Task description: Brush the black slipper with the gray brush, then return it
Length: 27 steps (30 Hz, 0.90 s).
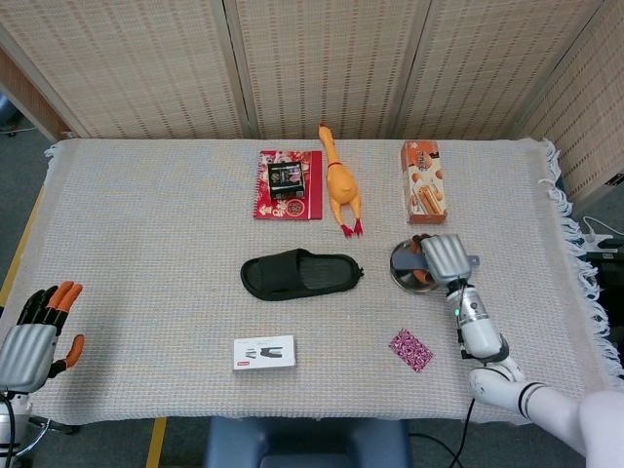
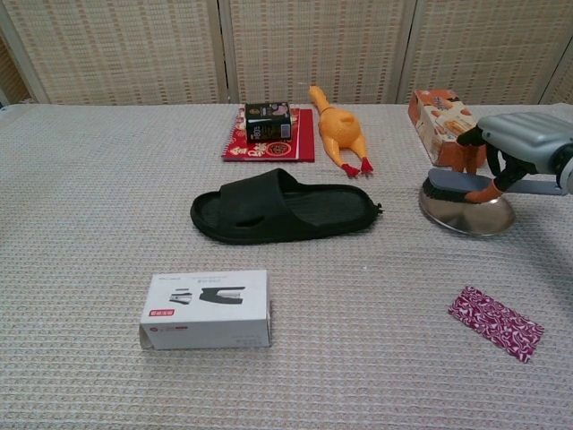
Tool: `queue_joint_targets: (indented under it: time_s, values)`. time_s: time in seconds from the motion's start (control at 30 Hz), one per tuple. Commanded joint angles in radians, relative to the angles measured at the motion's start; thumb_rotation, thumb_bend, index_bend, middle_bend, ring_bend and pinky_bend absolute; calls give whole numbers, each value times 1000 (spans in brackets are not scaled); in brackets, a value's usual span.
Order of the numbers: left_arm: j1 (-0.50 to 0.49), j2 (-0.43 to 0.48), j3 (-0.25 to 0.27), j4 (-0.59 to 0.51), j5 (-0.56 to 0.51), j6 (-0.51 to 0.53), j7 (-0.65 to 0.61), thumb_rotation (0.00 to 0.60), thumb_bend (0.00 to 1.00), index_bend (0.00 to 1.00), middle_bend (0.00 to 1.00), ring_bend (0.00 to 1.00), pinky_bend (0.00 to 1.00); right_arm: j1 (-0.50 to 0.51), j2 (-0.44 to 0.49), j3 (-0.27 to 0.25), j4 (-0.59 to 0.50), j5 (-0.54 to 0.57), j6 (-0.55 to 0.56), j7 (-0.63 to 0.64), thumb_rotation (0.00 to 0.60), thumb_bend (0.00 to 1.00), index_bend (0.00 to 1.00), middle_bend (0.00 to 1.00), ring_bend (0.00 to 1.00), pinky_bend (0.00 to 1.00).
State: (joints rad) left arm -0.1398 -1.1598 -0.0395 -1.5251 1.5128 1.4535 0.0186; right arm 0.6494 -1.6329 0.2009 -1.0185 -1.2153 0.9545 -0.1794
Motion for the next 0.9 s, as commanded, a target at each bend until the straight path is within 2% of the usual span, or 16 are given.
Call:
queue_joint_targets:
  time_s: [0.03,0.2,0.33,0.67,0.9]
  values:
    - [0,1,0,-3,-1,0,-2,600,492,0,0,0,69,5,26,11,-47,-21,22,13,600,333,861,630,569,804]
    - [-2,6,3,-11,-6,-12,2,600,492,0,0,0,69,37,56,28,-142,-33,16,-17,600,350,892,652,579,804]
    - [-3,13,4,-19,-5,-15,-6,600,493,0,0,0,69,83,52,48,-193,-14,-12,-94,600,357,904,659,580,804]
    - [0,35,8,-30,1,-14,-43,600,493,0,0,0,70,195,2,92,-257,104,-68,-315,600,356,904,660,580,804]
    - [2,45,9,-34,6,-9,-63,600,492,0,0,0,70,229,-24,120,-296,147,-54,-350,600,356,904,660,580,805]
